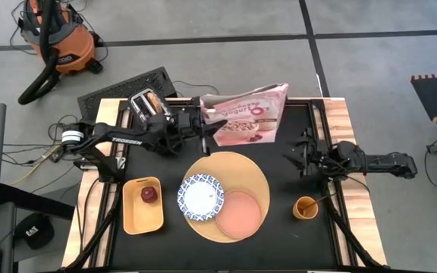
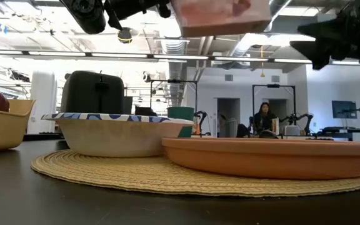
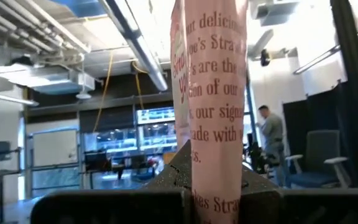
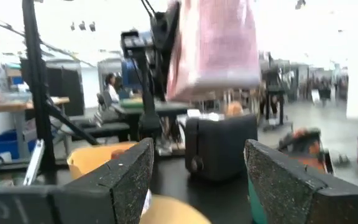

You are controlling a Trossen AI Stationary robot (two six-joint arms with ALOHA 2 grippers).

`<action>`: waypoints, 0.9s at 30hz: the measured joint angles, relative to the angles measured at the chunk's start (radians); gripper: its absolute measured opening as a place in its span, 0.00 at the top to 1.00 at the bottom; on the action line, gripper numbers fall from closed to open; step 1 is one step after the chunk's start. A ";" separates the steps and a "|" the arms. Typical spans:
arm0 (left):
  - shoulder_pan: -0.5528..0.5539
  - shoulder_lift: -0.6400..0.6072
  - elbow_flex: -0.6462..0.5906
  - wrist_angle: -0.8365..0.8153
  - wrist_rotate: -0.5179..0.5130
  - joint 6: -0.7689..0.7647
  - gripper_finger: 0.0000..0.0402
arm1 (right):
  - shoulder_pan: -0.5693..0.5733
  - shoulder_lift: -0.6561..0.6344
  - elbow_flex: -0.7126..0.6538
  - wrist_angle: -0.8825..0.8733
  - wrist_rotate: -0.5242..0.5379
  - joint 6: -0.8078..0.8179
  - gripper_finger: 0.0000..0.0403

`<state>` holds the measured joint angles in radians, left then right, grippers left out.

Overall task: Arrange a breakfast setting
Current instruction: Pour the cereal into the bowl

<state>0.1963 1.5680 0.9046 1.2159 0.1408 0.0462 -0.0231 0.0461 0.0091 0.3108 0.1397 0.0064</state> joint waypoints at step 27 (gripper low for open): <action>-0.033 0.005 0.017 0.042 0.036 -0.042 1.00 | -0.037 0.296 -0.002 0.420 0.012 -0.057 0.05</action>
<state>0.1635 1.5726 0.9211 1.2574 0.1770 0.0039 -0.0597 0.3417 0.0067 0.7304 0.1517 -0.0509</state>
